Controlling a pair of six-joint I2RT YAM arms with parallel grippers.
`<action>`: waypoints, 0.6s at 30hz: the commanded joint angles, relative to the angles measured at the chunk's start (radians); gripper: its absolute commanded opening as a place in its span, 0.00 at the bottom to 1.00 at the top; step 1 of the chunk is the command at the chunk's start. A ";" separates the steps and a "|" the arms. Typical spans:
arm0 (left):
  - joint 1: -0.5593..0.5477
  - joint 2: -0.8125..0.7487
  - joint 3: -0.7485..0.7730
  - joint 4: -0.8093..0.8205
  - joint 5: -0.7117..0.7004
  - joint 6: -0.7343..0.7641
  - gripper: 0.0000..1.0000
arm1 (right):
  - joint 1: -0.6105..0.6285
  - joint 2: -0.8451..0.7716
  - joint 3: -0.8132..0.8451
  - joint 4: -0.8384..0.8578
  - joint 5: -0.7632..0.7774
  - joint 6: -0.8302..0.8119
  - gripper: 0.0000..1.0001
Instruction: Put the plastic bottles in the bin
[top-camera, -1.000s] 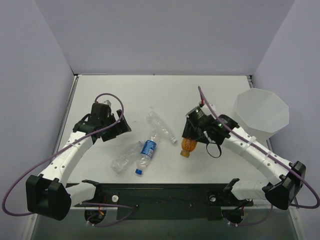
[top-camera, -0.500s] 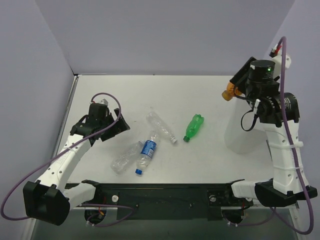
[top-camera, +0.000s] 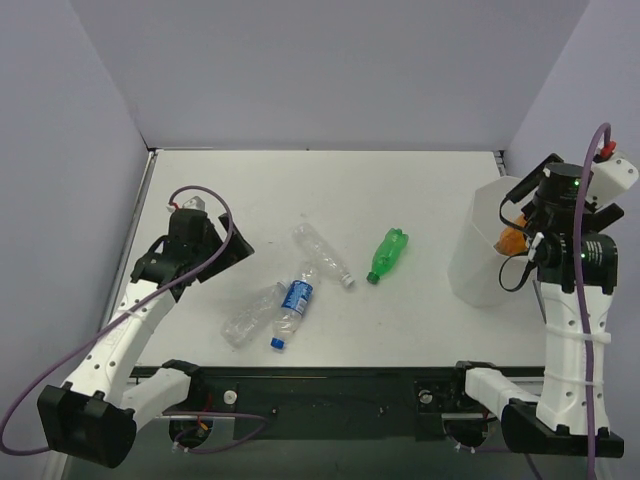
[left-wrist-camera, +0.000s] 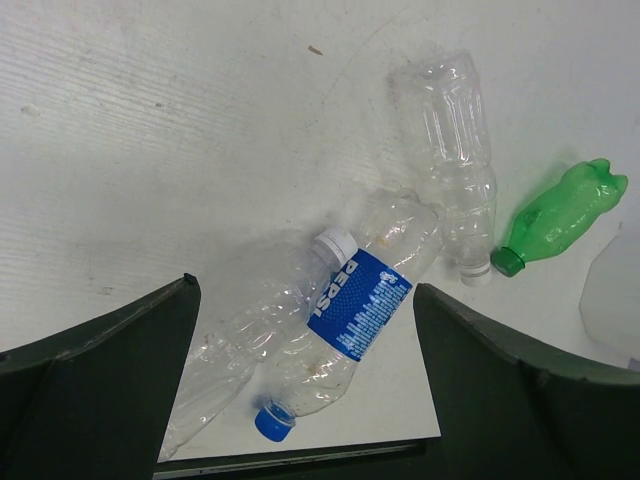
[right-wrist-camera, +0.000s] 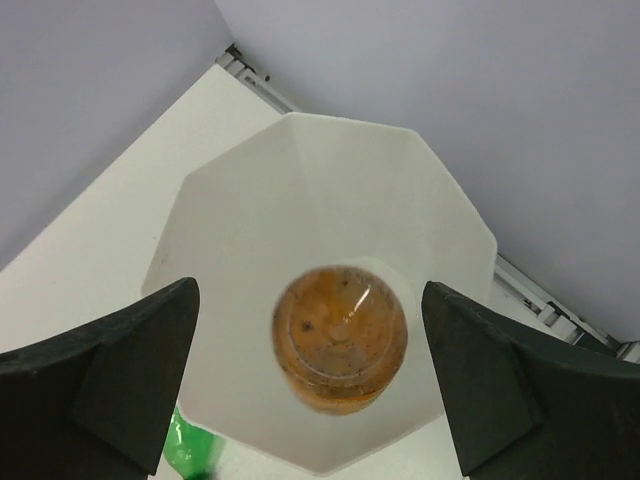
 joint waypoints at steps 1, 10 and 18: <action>-0.004 -0.018 0.002 0.021 -0.034 -0.013 0.99 | -0.007 0.033 0.009 0.040 -0.048 -0.025 0.89; -0.004 -0.015 -0.003 0.012 -0.045 -0.013 0.99 | 0.188 0.036 0.104 0.070 -0.138 -0.025 0.94; -0.004 -0.040 -0.019 0.002 -0.050 -0.014 0.98 | 0.624 0.268 0.095 0.095 -0.083 0.009 0.95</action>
